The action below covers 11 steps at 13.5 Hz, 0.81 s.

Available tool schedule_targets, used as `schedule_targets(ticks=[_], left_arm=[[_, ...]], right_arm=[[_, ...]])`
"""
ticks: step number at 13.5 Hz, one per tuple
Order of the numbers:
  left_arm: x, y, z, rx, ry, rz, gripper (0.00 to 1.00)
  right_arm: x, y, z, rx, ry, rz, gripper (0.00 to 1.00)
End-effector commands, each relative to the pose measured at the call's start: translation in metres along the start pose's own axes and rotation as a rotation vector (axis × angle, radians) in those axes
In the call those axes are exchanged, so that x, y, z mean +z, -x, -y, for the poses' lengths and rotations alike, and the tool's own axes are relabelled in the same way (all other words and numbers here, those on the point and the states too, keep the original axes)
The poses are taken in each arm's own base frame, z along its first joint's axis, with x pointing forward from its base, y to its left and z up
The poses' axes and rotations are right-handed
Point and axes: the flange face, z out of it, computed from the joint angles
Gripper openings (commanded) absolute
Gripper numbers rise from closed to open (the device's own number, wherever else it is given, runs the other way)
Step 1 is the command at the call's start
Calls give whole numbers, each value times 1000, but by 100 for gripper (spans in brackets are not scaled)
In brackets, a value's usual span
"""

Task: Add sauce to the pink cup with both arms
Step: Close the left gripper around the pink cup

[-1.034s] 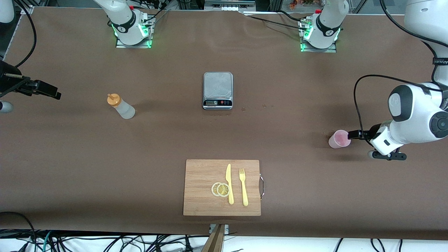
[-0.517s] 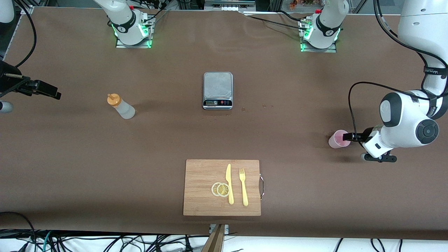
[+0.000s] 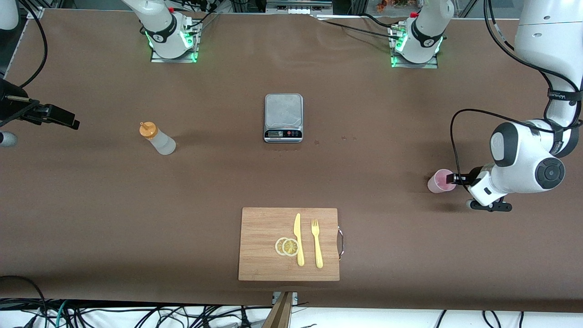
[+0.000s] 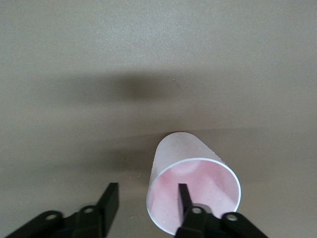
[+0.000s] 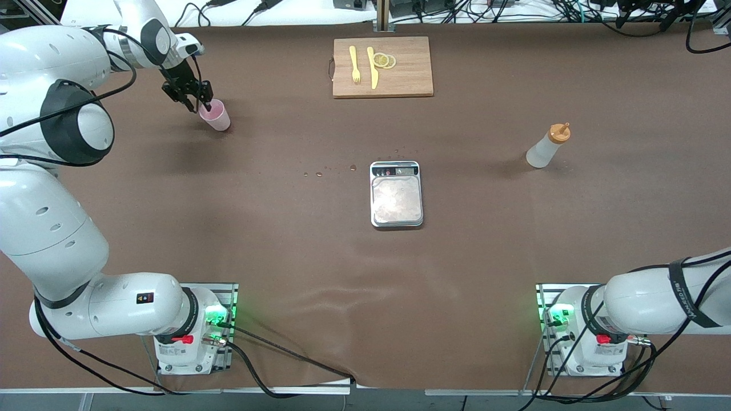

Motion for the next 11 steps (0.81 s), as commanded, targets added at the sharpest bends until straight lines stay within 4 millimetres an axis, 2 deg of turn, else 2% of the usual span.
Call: schedule_targets(ticks=[1, 3, 5, 7, 8, 9, 10, 11], left_arm=[[0, 1, 1, 3, -13, -5, 20], [0, 1, 0, 3, -14, -5, 2], [0, 0, -1, 4, -13, -7, 0], [-14, -1, -4, 8, -15, -25, 0], [-32, -3, -12, 20, -19, -50, 0], [-45, -2, -30, 42, -19, -51, 0], [-60, -1, -50, 42, -15, -61, 0], [-73, -1, -83, 40, -10, -64, 0]], right_arm=[[-2, 1, 0, -12, 8, 3, 100], [-2, 1, 0, -12, 8, 3, 100], [-2, 1, 0, -12, 8, 3, 100], [-2, 1, 0, -12, 8, 3, 100], [-2, 1, 0, -12, 8, 3, 100], [-2, 1, 0, -12, 8, 3, 100], [-2, 1, 0, -12, 8, 3, 100], [-2, 1, 0, -12, 8, 3, 100]])
